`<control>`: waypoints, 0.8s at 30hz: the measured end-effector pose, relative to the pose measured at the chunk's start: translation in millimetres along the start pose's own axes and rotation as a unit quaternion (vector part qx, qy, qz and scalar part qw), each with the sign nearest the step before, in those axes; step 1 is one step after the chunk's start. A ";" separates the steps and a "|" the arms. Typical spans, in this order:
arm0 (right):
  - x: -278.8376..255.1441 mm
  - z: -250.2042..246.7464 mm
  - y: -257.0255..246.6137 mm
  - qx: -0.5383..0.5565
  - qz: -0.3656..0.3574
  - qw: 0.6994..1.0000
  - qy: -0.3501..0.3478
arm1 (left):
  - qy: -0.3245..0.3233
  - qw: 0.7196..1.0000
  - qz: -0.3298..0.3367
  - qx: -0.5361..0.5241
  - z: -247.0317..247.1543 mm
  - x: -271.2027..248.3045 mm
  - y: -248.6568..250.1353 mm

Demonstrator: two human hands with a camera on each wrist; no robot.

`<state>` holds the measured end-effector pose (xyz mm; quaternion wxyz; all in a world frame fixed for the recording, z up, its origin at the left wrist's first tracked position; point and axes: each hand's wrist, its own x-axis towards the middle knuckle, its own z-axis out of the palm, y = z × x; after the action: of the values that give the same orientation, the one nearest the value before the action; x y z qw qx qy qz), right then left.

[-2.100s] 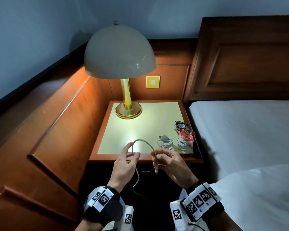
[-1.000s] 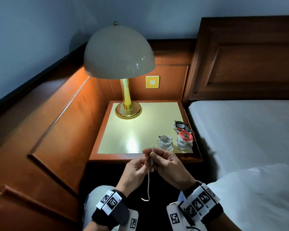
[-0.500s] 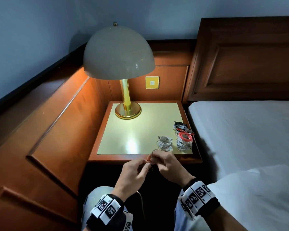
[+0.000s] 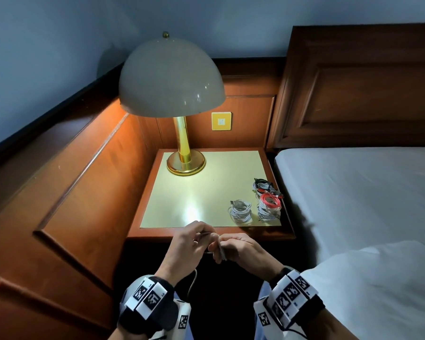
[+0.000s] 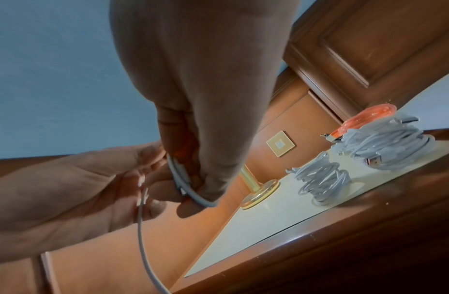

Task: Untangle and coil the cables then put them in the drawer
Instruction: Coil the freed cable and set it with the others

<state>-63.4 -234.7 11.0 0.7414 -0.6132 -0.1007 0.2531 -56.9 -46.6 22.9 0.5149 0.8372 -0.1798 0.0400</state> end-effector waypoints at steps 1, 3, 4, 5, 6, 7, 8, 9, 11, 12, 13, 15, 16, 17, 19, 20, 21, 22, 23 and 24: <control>-0.3 0.4 -0.7 0.028 0.004 1.000 -0.009 | -0.003 1.000 -0.005 -0.013 -1.0 0.6 0.4; -0.6 1.0 -1.2 0.061 0.007 0.998 -0.017 | -0.011 0.999 -0.018 -0.037 -3.2 2.2 2.0; -0.7 1.5 -1.2 0.070 0.008 0.997 -0.019 | -0.017 0.998 -0.026 -0.051 -4.2 3.2 2.6; -0.8 2.5 -1.6 0.081 0.009 0.996 -0.025 | -0.021 0.997 -0.035 -0.064 -4.8 3.7 3.2; -1.0 3.8 -2.0 0.091 0.011 0.995 -0.028 | -0.024 0.996 -0.041 -0.076 -5.0 4.1 3.7; -1.1 4.9 -2.0 0.101 0.012 0.994 -0.031 | -0.026 0.995 -0.048 -0.086 -5.0 4.1 3.0; -1.5 5.6 -1.7 0.107 0.014 0.994 -0.030 | -0.030 0.993 -0.052 -0.098 -4.7 4.1 2.8; -2.2 6.6 -2.2 0.109 0.017 0.993 -0.029 | -0.035 0.991 -0.056 -0.112 -4.3 4.1 2.5; -3.9 8.6 -2.6 0.105 0.023 0.994 -0.026 | -0.040 0.987 -0.062 -0.140 -3.0 4.2 1.8; -4.2 9.7 -2.1 0.105 0.024 0.994 -0.027 | -0.037 0.987 -0.064 -0.140 -2.3 4.3 0.3; -4.4 10.9 -1.2 0.107 0.025 0.994 -0.027 | -0.033 0.988 -0.066 -0.137 -1.8 4.4 -1.1; -3.7 12.0 0.7 0.098 0.020 0.995 -0.018 | -0.036 0.983 -0.077 -0.162 -0.9 4.2 -4.4; -3.0 11.8 2.5 0.089 0.015 0.996 -0.013 | -0.041 0.979 -0.084 -0.184 -0.8 4.1 -5.2; -2.6 11.4 3.7 0.080 0.009 0.997 -0.012 | -0.044 0.975 -0.091 -0.197 -0.9 4.4 -7.0; -3.2 10.6 4.6 0.068 0.000 0.998 -0.014 | -0.040 0.973 -0.098 -0.205 -2.1 4.9 -8.8; -3.7 10.4 5.1 0.070 -0.003 0.997 -0.012 | -0.035 0.972 -0.099 -0.209 -2.9 5.0 -8.9; -4.4 10.8 5.1 0.076 -0.006 0.997 -0.010 | -0.033 0.971 -0.099 -0.214 -3.4 4.9 -9.0; -5.0 11.4 4.9 0.081 -0.009 0.997 -0.009 | -0.033 0.970 -0.101 -0.220 -3.6 5.0 -9.5; -5.7 12.2 4.4 0.085 -0.012 0.996 -0.010 | -0.034 0.967 -0.107 -0.229 -3.4 4.6 -9.8; -6.4 13.5 3.9 0.092 -0.014 0.996 -0.015 | -0.037 0.962 -0.116 -0.244 -2.6 3.8 -10.2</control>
<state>-76.0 -225.9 11.3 0.7965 -0.5371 -0.0971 0.2603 -49.5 -41.1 16.4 0.6977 0.7023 -0.1042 -0.0961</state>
